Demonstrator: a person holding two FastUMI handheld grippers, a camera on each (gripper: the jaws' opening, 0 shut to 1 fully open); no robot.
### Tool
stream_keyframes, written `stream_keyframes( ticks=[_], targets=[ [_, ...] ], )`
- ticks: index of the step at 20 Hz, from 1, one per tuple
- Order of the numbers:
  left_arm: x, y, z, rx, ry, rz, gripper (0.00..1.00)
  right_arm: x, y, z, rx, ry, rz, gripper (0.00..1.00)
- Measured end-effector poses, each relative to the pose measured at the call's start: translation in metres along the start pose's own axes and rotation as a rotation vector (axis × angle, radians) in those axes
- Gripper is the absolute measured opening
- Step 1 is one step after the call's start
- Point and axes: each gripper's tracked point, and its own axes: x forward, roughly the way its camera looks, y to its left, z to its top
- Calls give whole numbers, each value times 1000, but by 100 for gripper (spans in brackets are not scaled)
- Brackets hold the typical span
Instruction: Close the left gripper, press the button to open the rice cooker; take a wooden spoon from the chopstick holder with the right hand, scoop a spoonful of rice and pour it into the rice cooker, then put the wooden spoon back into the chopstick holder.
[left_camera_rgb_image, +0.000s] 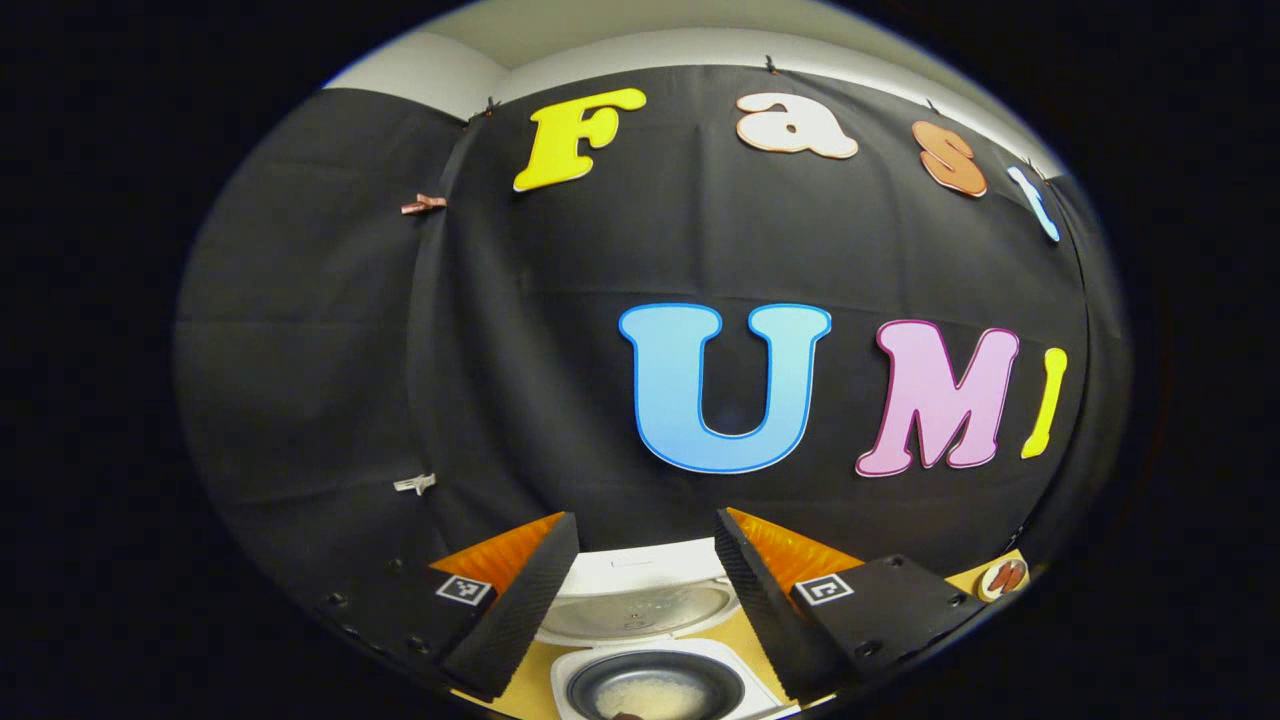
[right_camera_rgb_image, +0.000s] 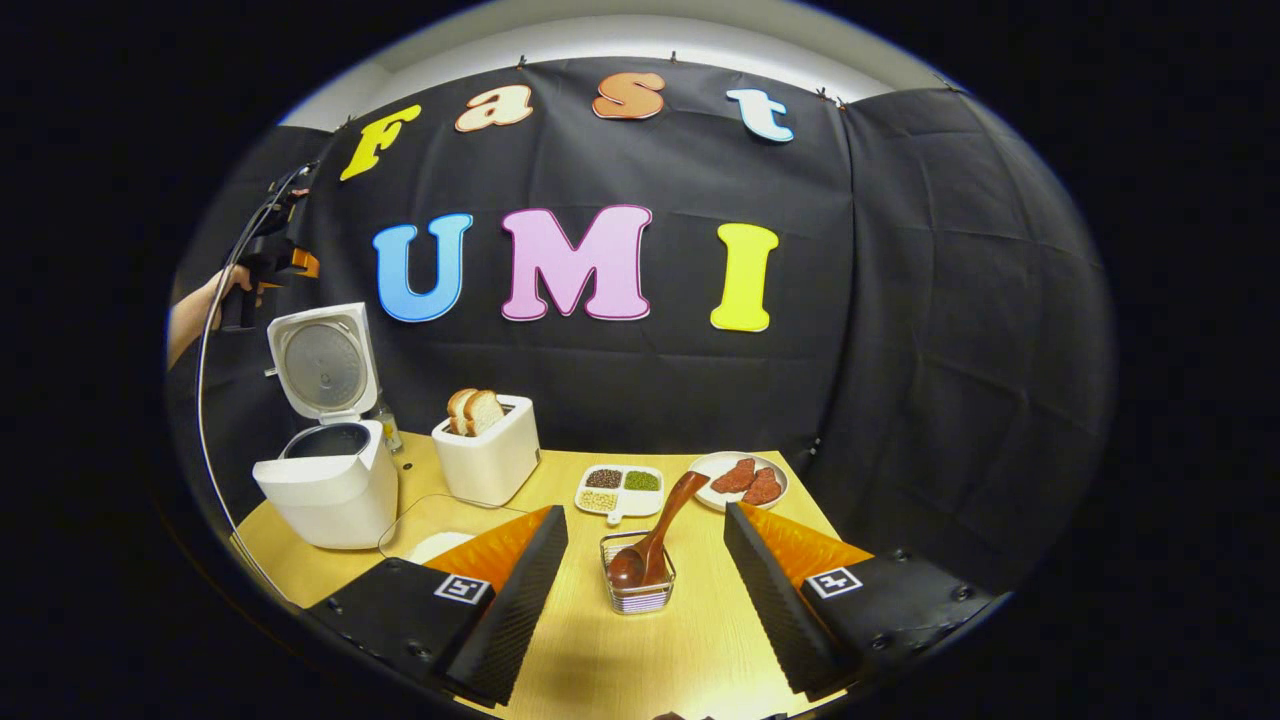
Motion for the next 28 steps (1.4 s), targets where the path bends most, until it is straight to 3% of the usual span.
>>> stream_keyframes(
  ticks=[4,7,10,12,16,22,28],
  targets=[
    [48,14,-8,-68,31,7,95,-7,17,-1,16,17,-12,98],
    [73,26,-25,-4,78,31,94,-13,28,-3,14,28,-12,98],
    [80,24,-58,-33,170,49,95,-17,38,-1,12,22,-7,98],
    [81,28,-60,-32,172,69,98,-15,44,-4,21,26,1,98],
    [63,21,-68,-28,221,112,98,-10,53,-13,33,41,15,98],
    [5,3,-95,-50,311,99,99,-7,64,-25,45,70,72,99],
    [-61,-18,-163,-66,377,104,98,-7,55,-40,40,94,89,99]
  ],
)
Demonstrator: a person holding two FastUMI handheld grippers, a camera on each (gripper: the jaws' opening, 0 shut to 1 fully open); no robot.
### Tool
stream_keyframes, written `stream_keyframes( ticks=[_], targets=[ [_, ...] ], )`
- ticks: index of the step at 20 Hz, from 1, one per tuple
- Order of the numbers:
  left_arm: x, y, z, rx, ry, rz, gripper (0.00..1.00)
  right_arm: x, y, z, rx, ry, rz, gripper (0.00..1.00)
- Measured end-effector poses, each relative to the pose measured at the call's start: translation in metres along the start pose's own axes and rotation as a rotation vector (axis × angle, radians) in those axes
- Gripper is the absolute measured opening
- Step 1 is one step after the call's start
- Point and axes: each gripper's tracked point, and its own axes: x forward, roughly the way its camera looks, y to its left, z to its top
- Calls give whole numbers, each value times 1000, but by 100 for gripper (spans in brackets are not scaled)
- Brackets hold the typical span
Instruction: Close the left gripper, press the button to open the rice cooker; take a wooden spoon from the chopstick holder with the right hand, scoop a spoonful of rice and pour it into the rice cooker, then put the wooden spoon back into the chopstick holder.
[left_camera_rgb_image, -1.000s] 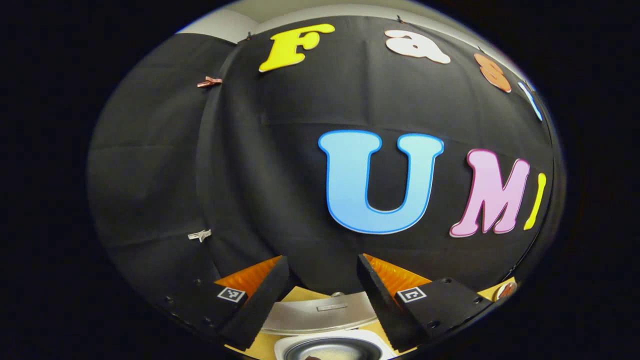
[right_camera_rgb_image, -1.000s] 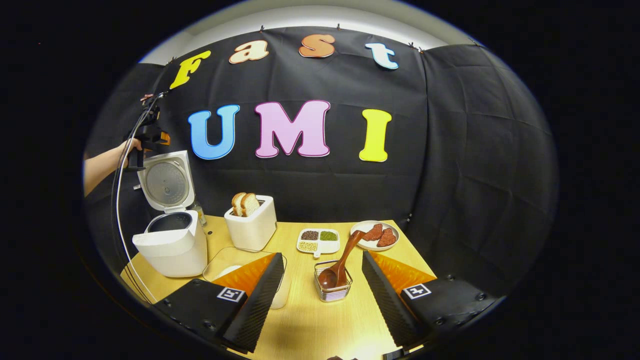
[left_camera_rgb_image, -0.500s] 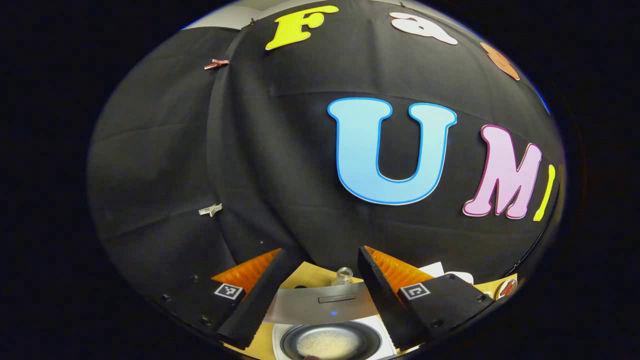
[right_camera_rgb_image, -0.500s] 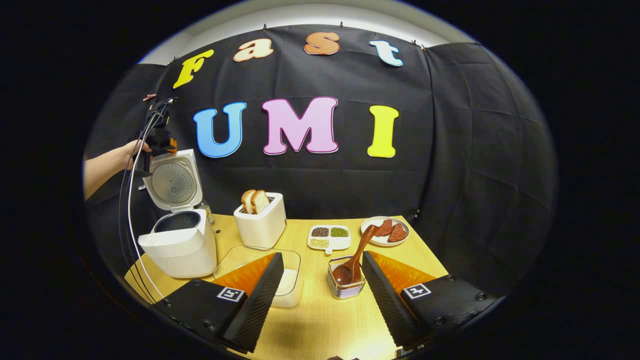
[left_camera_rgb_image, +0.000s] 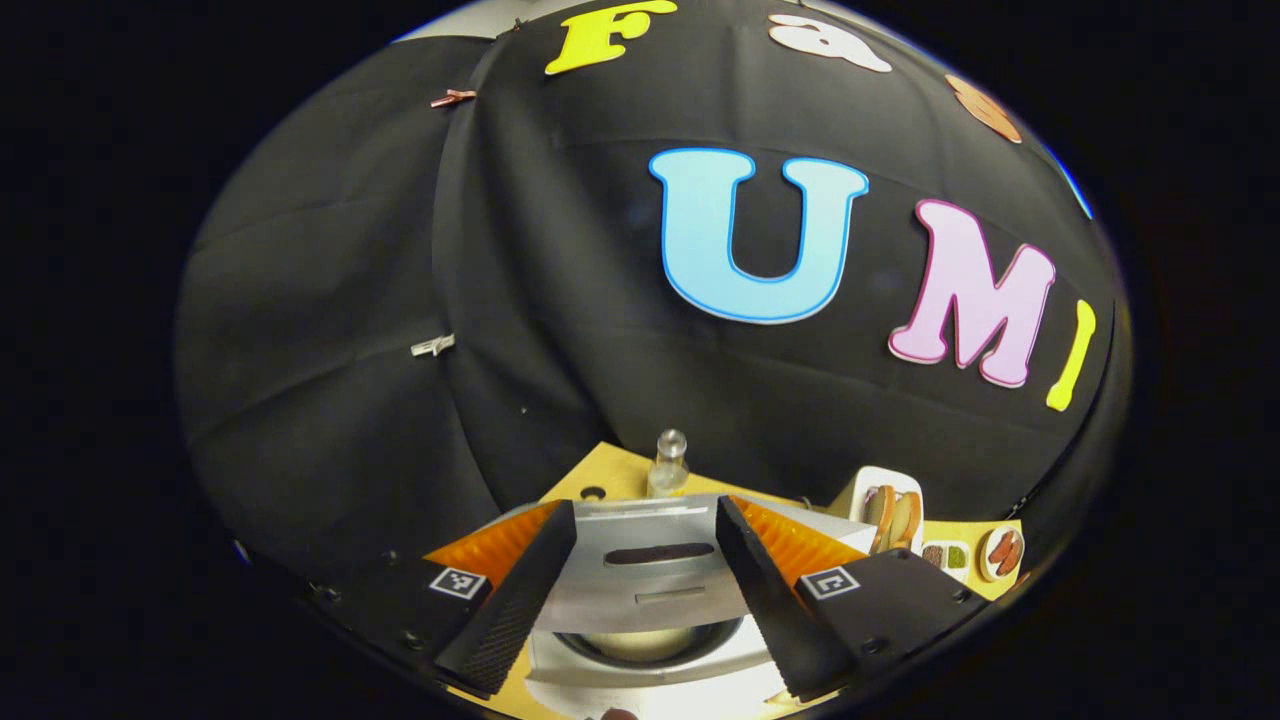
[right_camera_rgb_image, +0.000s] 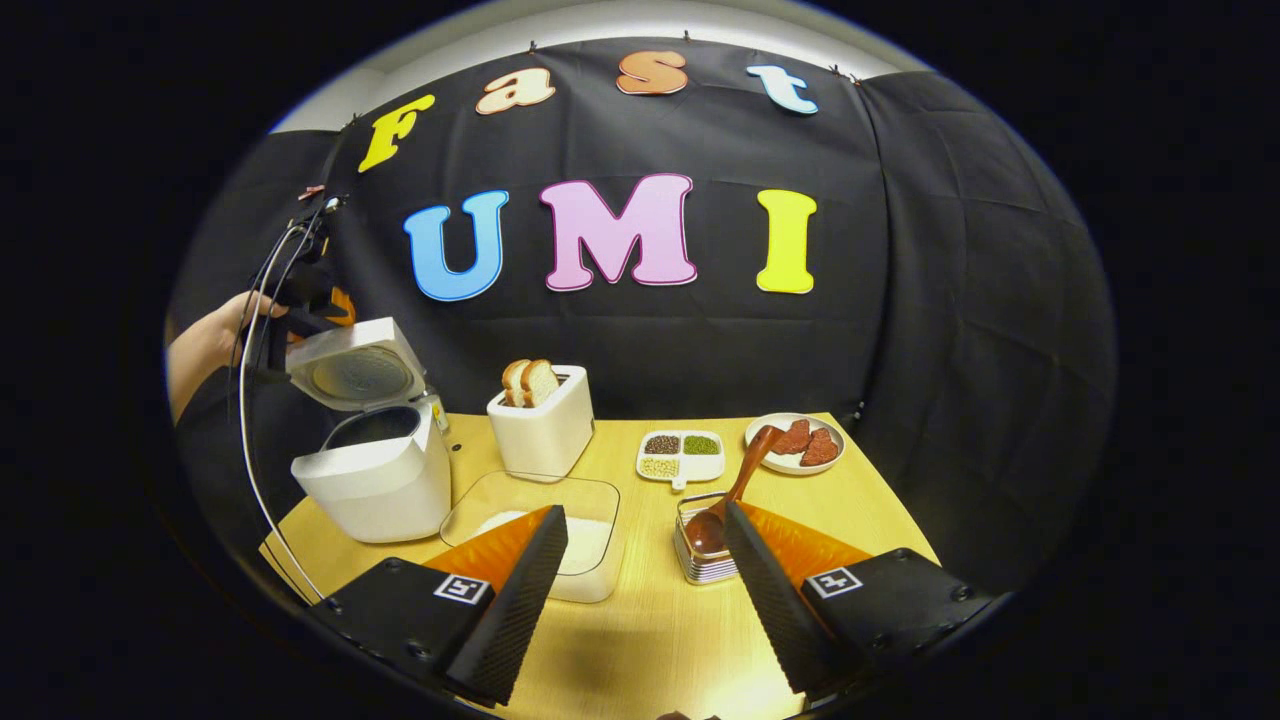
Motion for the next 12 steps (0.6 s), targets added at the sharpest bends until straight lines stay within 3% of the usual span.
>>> stream_keyframes(
  ticks=[6,12],
  targets=[
    [-2,-6,-95,40,91,16,99,2,-19,-10,2,19,-3,98],
    [9,-10,-143,79,106,31,100,-3,-33,-24,-8,43,7,98]
  ],
)
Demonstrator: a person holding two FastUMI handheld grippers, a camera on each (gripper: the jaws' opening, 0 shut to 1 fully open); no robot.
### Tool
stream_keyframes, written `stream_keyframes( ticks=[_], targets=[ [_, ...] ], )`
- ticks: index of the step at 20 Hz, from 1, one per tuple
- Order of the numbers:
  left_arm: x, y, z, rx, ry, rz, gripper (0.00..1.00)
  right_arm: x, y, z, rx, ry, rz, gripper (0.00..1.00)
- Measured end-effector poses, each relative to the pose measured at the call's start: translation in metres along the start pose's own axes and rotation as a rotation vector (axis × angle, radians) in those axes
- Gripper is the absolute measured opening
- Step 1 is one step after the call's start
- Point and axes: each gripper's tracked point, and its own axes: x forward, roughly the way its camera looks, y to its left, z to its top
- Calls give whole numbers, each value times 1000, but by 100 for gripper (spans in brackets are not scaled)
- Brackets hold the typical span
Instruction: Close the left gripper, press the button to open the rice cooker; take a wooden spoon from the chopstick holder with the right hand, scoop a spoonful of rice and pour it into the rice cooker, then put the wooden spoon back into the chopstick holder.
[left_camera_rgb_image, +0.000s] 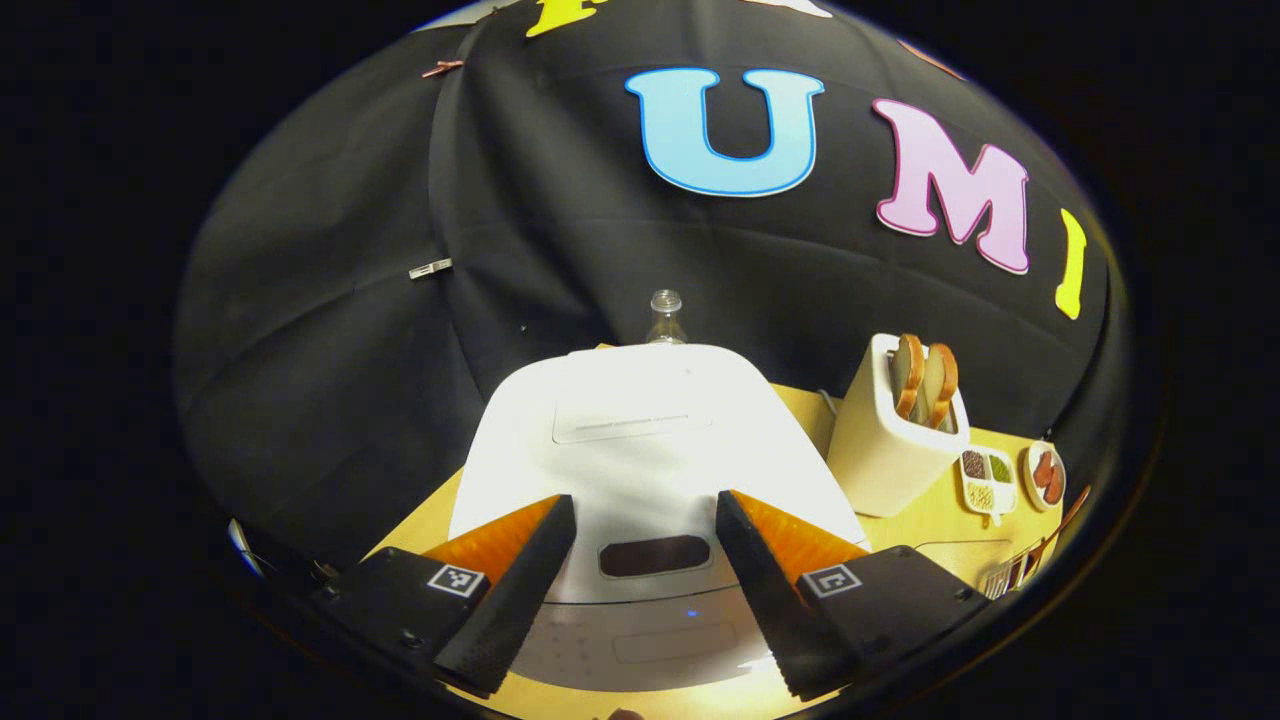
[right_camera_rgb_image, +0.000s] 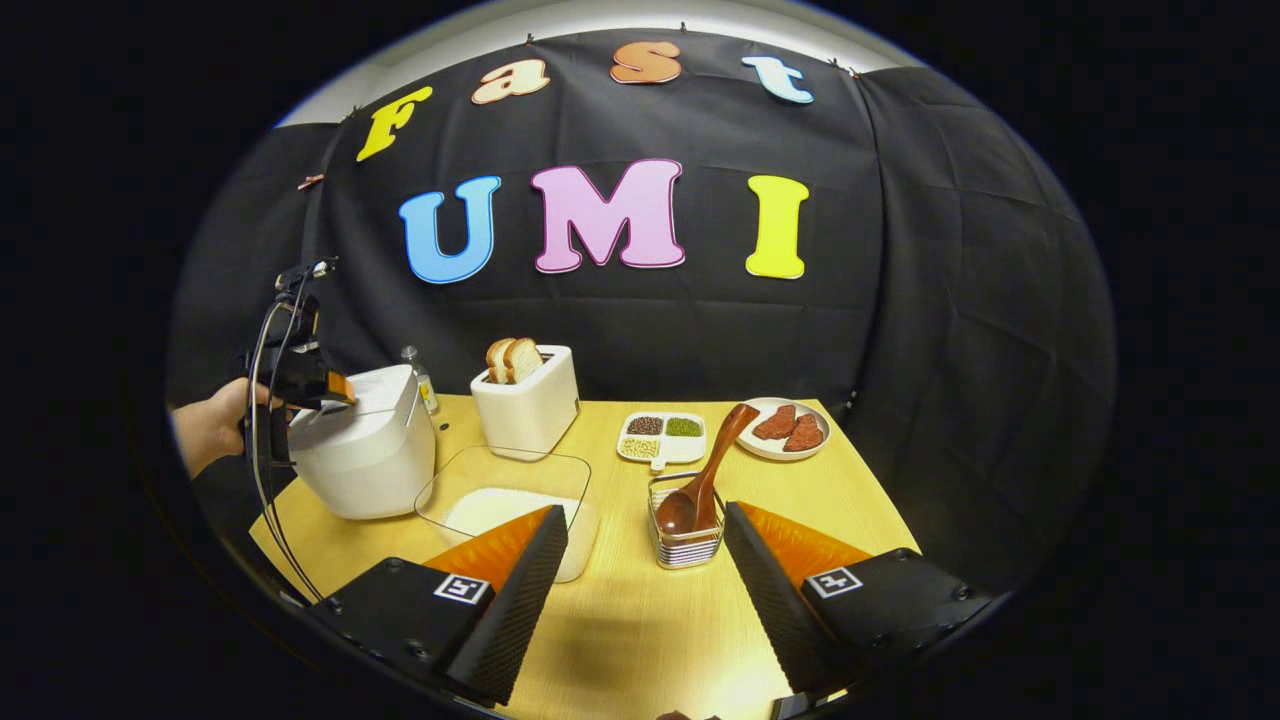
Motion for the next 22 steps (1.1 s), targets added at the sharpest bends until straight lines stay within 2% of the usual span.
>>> stream_keyframes(
  ticks=[11,13,16,19,22],
  targets=[
    [-7,-8,-3,6,-2,-33,98,17,-31,-11,30,18,59,99],
    [-26,-8,2,-46,-35,-39,99,20,-38,-7,19,2,68,99],
    [-77,-9,23,-116,-161,-57,96,22,-46,6,30,-30,76,98],
    [-137,-11,46,-93,-278,-86,95,11,-56,36,42,-88,49,99],
    [-196,-16,60,-72,-373,-144,95,-18,-69,72,34,-174,-17,98]
  ],
)
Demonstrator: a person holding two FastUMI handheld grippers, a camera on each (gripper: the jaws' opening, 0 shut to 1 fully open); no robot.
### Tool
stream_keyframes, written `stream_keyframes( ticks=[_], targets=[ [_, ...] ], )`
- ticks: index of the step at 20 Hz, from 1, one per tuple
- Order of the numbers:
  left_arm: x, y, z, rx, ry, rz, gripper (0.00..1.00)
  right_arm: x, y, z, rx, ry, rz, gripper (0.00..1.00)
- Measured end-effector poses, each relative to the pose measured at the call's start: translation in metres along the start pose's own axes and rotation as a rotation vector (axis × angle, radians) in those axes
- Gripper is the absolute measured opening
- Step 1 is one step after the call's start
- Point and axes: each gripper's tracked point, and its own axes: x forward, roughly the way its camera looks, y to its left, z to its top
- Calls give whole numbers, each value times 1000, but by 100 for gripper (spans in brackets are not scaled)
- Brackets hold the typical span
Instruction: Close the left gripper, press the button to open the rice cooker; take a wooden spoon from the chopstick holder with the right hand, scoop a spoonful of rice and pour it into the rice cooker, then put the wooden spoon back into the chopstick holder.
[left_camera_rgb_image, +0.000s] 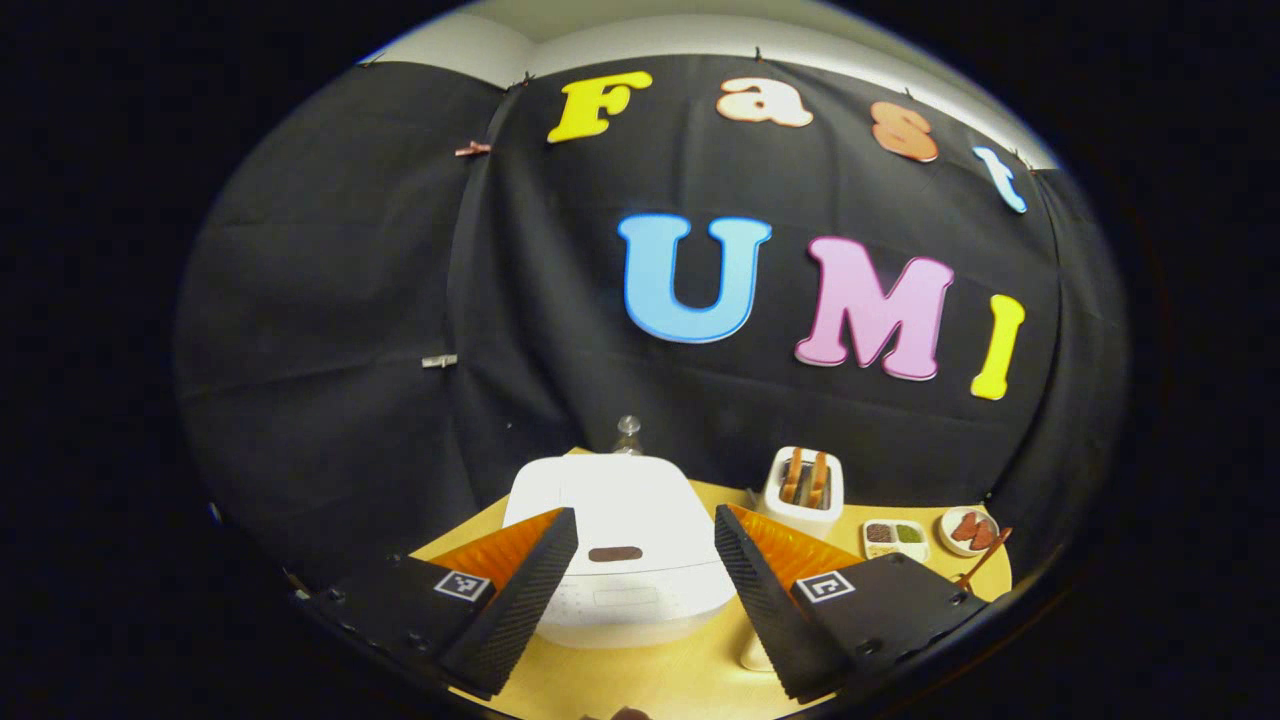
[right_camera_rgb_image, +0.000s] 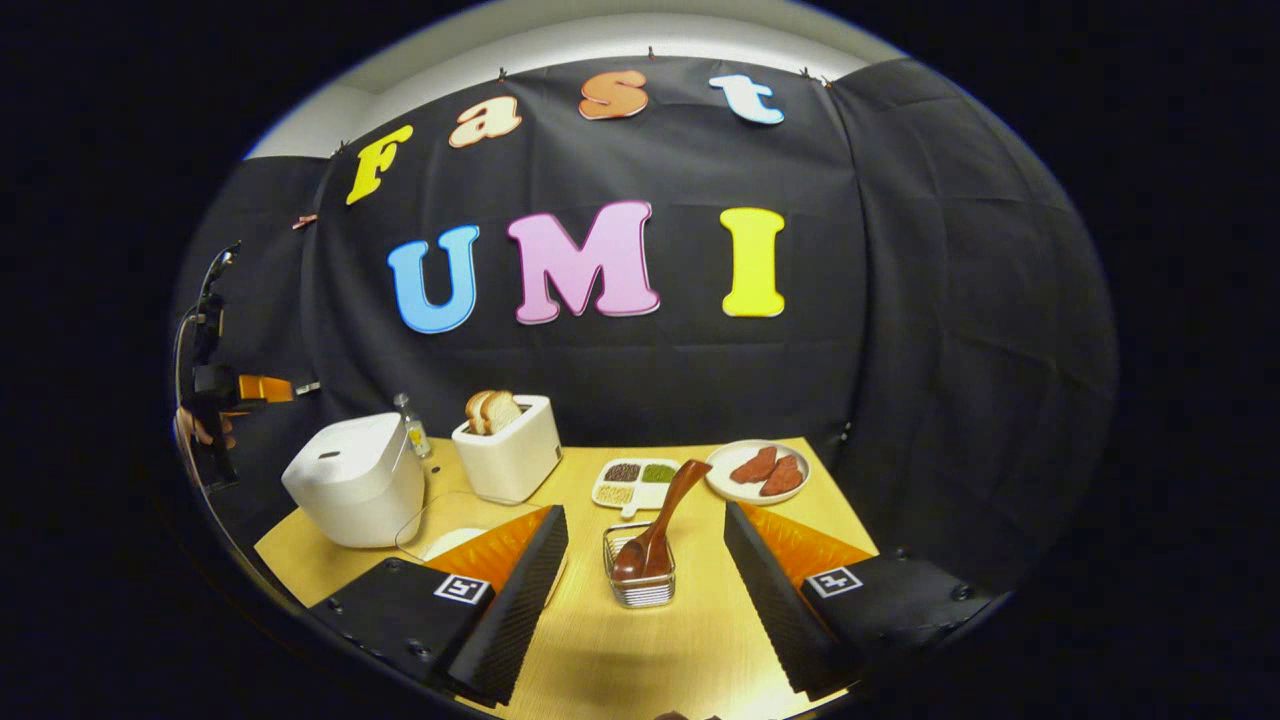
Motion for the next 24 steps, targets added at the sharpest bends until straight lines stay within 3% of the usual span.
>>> stream_keyframes(
  ticks=[5,8,13,17,24],
  targets=[
    [-84,-10,18,-32,-78,-114,95,-61,10,40,17,-79,-81,98],
    [-120,-4,6,-30,-75,-171,95,-100,27,38,3,-95,-115,98],
    [-151,23,2,70,-108,-204,95,-147,62,19,-3,-86,-126,98],
    [-164,25,-2,87,-110,-238,95,-164,81,18,2,-89,-113,98],
    [-170,8,-2,58,-118,-263,95,-142,82,22,-6,-90,-86,98]
  ],
)
